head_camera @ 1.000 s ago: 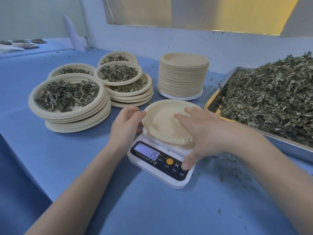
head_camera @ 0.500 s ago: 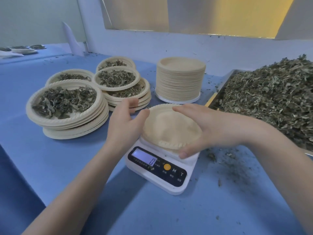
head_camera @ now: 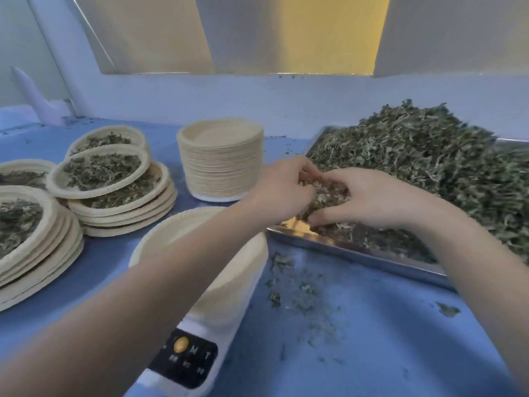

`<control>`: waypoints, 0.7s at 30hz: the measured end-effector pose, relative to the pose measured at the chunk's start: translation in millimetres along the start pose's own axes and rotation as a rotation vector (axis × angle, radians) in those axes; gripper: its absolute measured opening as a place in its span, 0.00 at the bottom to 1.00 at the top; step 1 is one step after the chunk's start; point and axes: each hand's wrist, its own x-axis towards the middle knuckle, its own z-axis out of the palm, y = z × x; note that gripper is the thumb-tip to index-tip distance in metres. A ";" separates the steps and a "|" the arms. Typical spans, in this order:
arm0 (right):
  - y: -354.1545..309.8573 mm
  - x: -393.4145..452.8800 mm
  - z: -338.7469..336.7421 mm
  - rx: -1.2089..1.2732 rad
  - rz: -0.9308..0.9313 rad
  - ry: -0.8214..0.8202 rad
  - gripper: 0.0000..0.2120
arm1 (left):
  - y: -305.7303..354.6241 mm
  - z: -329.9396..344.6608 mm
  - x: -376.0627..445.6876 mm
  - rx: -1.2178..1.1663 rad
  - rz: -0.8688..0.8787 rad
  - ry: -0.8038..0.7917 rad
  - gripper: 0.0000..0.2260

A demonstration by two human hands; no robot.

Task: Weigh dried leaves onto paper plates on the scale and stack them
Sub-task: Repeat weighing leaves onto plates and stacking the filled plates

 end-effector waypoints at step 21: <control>104.2 50.0 -5.9 -0.144 0.071 -0.059 0.38 | -8.4 52.3 85.2 0.318 -0.078 -0.594 0.53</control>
